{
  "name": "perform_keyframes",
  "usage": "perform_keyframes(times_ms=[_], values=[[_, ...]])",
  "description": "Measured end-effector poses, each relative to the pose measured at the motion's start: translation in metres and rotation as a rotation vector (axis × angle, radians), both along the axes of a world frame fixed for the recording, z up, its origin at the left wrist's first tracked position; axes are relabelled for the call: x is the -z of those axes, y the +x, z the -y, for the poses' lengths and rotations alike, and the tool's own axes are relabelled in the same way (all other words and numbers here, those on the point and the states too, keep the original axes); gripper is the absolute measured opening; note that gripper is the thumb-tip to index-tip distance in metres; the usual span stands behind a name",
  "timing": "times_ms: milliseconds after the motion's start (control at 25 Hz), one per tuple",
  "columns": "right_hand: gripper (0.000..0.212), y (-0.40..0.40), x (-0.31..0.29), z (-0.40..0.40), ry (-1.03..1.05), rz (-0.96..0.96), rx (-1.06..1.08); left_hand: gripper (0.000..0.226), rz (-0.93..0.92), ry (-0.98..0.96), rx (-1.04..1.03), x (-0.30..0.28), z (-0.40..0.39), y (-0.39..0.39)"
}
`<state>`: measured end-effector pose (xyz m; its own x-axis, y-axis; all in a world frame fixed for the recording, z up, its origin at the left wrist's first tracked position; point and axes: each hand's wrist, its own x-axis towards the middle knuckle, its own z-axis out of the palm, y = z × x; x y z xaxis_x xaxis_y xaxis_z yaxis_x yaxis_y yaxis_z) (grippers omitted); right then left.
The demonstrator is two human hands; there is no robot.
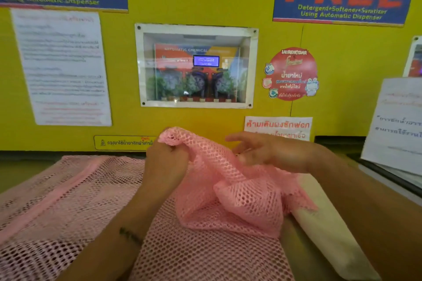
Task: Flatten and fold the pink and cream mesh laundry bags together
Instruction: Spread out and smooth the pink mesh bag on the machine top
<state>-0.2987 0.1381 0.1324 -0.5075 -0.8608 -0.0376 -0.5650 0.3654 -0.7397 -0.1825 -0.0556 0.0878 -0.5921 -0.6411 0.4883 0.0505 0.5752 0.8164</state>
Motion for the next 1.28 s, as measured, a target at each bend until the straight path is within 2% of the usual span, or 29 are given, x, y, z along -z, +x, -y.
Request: perform_keyframes(times_ms=[80,120,160,240,280,320,400,480,640,720,800,840,880,960,1000,1080,1160,1240,1280], values=[[0.079,0.008,0.014,0.002,0.183,-0.059,-0.063,0.018,-0.107,0.034,-0.019,-0.004,0.008,0.004],[0.076,0.008,0.025,0.004,0.211,-0.156,-0.033,0.016,-0.173,0.035,-0.025,-0.004,0.012,0.005],[0.062,0.005,0.035,0.009,0.186,-0.298,0.014,0.011,-0.233,0.032,-0.038,-0.005,0.017,0.006],[0.016,-0.007,0.048,0.015,0.054,-0.622,0.149,0.005,-0.305,0.013,-0.064,-0.005,0.025,0.008],[0.011,-0.013,0.051,0.014,-0.004,-0.692,0.223,0.005,-0.314,-0.01,-0.088,-0.003,0.028,0.009],[0.015,-0.017,0.049,0.012,-0.039,-0.71,0.279,0.005,-0.316,-0.039,-0.127,-0.003,0.032,0.01],[0.009,-0.021,0.047,0.005,-0.056,-0.68,0.326,0.004,-0.296,-0.073,-0.214,0.0,0.04,0.011],[0.005,-0.019,0.044,-0.001,-0.035,-0.712,0.361,0.013,-0.251,-0.032,-0.276,0.006,0.053,0.01],[0.021,-0.024,0.039,-0.01,0.002,-0.896,0.587,0.019,-0.118,0.094,-0.328,0.02,0.074,0.009],[0.02,-0.027,0.034,-0.011,-0.095,-0.849,0.604,0.017,-0.096,0.195,-0.289,0.021,0.074,0.011],[0.017,-0.026,0.025,-0.009,-0.205,-0.649,0.517,0.019,-0.151,0.288,-0.278,0.015,0.069,0.013],[0.017,-0.024,0.018,-0.006,-0.231,-0.548,0.468,0.027,-0.238,0.261,-0.315,0.008,0.067,0.017],[0.016,-0.022,0.009,-0.002,-0.246,-0.479,0.427,0.038,-0.359,0.14,-0.377,0.001,0.063,0.02],[0.019,-0.021,-0.007,0.007,-0.262,-0.411,0.391,0.052,-0.567,-0.279,-0.428,-0.015,0.05,0.025],[0.024,-0.021,-0.014,0.013,-0.25,-0.395,0.379,0.049,-0.599,-0.471,-0.35,-0.021,0.037,0.025],[0.027,-0.023,-0.022,0.023,-0.143,-0.396,0.338,0.032,-0.437,-0.697,-0.023,-0.023,0.008,0.019],[0.026,-0.028,-0.022,0.027,0.056,-0.528,0.337,0.023,-0.02,-0.781,0.243,-0.004,-0.009,0.007],[0.032,-0.033,-0.016,0.023,0.162,-0.705,0.423,0.045,0.526,-0.759,0.295,0.021,-0.011,-0.001],[0.032,-0.032,-0.013,0.018,0.118,-0.726,0.45,0.057,0.712,-0.73,0.308,0.03,-0.007,-0.003]])
